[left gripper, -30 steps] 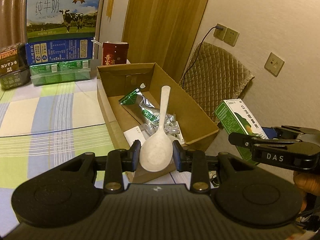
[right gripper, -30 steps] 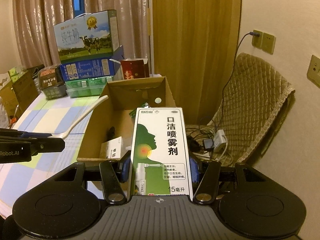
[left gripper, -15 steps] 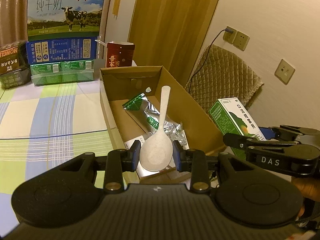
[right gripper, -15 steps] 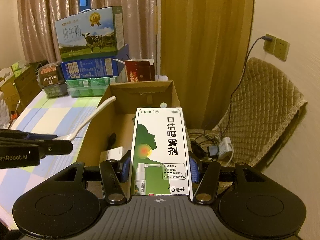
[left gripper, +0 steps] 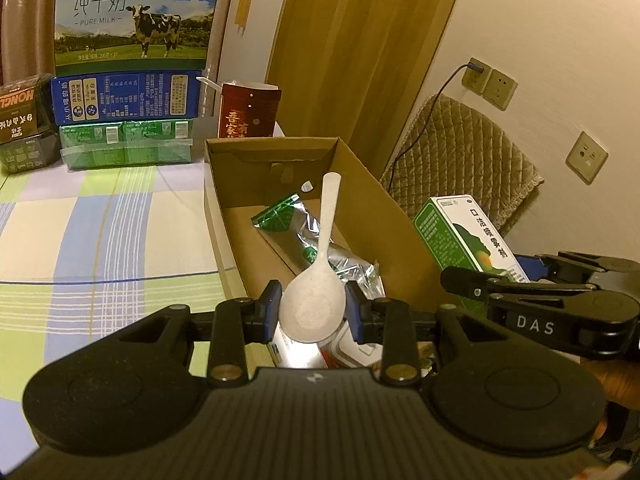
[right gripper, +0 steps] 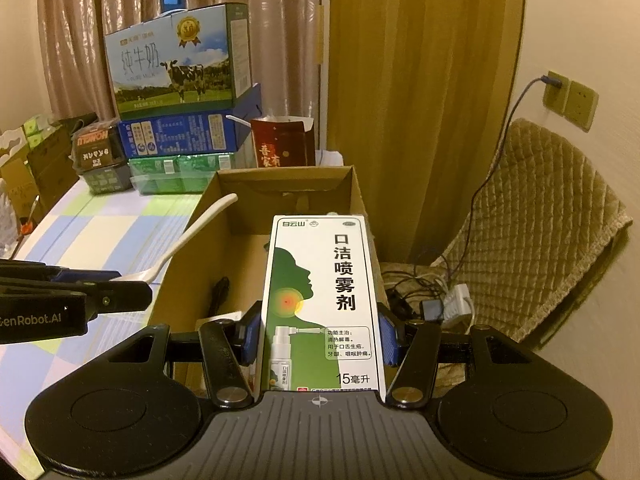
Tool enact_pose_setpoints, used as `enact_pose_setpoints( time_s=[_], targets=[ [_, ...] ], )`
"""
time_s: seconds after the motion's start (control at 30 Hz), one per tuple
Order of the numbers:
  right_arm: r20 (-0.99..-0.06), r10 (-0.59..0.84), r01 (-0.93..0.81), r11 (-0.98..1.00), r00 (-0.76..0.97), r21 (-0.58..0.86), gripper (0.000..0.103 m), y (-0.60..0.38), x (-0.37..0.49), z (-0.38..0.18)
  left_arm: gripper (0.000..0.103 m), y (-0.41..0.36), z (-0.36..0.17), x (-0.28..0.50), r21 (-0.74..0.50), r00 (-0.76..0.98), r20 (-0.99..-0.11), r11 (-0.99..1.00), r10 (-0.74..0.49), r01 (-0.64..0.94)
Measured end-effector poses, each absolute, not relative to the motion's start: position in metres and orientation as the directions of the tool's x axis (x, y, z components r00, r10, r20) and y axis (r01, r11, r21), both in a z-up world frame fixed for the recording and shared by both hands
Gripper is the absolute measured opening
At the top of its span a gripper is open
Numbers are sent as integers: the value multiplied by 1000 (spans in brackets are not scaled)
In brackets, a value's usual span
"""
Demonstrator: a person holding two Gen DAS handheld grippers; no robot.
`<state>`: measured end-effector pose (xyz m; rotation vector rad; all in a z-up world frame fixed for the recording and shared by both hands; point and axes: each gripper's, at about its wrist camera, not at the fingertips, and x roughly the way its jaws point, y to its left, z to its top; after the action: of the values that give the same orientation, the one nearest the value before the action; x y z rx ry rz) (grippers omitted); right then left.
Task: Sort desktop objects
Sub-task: 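Lower the spoon and spray box into the cardboard box and open both tools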
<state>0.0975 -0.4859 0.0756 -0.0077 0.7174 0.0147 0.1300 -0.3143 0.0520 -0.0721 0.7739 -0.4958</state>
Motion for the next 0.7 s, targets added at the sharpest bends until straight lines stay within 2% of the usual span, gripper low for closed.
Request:
enact_pose_setpoints(
  time_s=[0.7],
  targets=[
    [-677,2,-19,1000,736,-18,53,-488,134,68,28,-321,40,163,-258,599,-665,890,-445,375]
  ],
)
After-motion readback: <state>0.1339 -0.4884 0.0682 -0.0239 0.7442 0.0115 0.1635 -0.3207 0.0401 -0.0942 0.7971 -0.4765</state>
